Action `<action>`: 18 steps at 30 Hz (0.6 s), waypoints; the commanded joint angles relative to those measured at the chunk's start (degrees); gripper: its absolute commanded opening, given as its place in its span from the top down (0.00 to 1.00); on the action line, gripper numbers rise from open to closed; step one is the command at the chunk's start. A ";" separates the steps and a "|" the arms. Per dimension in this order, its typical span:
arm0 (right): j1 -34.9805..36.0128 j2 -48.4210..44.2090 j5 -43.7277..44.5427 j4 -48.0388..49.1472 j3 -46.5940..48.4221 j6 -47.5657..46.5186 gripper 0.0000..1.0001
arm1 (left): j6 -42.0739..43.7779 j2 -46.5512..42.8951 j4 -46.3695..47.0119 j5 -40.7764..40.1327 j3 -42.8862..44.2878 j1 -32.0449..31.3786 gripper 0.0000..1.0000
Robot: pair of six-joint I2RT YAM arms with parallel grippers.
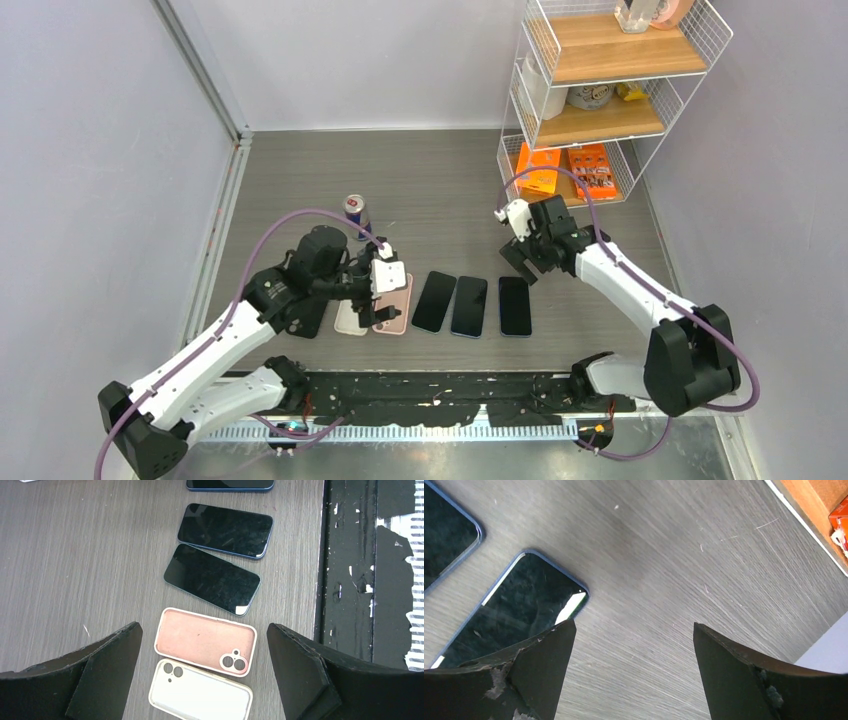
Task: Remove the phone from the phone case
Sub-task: Adjust the phone at the center of the board.
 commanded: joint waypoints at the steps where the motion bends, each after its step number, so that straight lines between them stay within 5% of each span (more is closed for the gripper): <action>1: 0.28 -3.58 -0.24 -3.03 -3.64 -9.90 0.06 | 0.92 -1.36 3.00 -0.42 -0.58 0.19 0.00; 18: 0.27 -5.58 -6.03 -1.35 -15.76 -20.52 0.06 | 0.68 -2.28 3.00 -0.44 -0.96 0.13 0.00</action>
